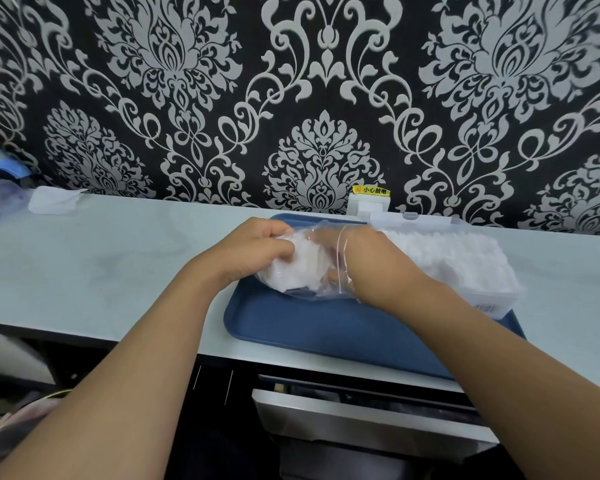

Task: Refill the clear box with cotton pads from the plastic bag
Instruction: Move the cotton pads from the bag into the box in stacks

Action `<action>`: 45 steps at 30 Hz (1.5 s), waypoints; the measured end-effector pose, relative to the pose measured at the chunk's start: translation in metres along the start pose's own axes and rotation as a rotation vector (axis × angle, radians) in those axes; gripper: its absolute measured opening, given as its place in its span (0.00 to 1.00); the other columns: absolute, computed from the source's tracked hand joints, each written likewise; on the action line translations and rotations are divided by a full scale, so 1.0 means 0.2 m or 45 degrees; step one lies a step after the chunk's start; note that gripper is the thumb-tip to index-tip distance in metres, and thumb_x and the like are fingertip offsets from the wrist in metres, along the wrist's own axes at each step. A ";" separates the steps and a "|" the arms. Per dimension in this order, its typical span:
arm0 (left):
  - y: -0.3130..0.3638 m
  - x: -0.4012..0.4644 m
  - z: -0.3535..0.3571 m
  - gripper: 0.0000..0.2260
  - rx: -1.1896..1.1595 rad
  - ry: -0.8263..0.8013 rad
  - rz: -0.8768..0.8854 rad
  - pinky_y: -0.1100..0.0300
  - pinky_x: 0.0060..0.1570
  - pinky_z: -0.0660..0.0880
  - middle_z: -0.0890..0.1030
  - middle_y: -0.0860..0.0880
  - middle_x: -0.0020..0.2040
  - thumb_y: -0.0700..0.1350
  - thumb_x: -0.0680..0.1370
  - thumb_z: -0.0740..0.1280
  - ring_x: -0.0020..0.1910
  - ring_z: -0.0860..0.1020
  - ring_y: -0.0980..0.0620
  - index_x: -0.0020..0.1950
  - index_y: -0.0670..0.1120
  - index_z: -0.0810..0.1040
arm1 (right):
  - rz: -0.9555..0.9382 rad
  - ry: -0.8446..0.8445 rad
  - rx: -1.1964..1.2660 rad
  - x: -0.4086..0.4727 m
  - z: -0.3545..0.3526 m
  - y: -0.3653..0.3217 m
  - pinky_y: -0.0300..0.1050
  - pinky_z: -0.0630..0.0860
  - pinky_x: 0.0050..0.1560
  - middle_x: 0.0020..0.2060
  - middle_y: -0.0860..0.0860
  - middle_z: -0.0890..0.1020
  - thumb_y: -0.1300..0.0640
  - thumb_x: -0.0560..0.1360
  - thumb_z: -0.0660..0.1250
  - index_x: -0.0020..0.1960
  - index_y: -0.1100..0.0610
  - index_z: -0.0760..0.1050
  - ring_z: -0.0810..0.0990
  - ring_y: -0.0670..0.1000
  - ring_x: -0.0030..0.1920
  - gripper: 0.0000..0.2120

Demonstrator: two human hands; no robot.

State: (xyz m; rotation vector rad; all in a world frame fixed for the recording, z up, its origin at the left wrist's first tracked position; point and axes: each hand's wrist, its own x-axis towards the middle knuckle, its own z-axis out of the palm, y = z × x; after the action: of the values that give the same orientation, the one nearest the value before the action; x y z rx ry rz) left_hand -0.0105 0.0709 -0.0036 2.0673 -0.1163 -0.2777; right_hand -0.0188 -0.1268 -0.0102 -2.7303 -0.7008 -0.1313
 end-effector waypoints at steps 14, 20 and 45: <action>-0.01 0.00 0.01 0.19 0.146 0.125 0.098 0.57 0.51 0.79 0.84 0.53 0.52 0.42 0.65 0.70 0.51 0.82 0.51 0.54 0.54 0.83 | -0.074 -0.003 -0.089 -0.02 0.01 0.00 0.45 0.78 0.47 0.58 0.46 0.77 0.43 0.65 0.78 0.56 0.46 0.80 0.79 0.51 0.54 0.22; 0.00 0.02 0.01 0.18 0.263 0.407 0.181 0.68 0.42 0.74 0.81 0.53 0.53 0.39 0.70 0.74 0.48 0.80 0.55 0.59 0.51 0.80 | -0.135 0.178 -0.042 -0.08 -0.09 -0.02 0.46 0.76 0.45 0.48 0.42 0.73 0.38 0.67 0.72 0.45 0.48 0.76 0.77 0.48 0.52 0.16; 0.45 -0.08 0.53 0.11 -0.489 0.103 0.388 0.51 0.42 0.84 0.77 0.49 0.60 0.49 0.86 0.54 0.48 0.84 0.49 0.68 0.57 0.68 | 0.387 0.391 1.270 -0.23 -0.29 0.14 0.42 0.76 0.35 0.47 0.52 0.81 0.53 0.83 0.57 0.60 0.53 0.74 0.80 0.47 0.42 0.11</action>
State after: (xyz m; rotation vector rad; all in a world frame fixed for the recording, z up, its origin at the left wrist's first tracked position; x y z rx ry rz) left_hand -0.0495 -0.0605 0.0269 1.6490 -0.3016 -0.0237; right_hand -0.0470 -0.1897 0.0299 -1.7638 -0.1610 -0.0902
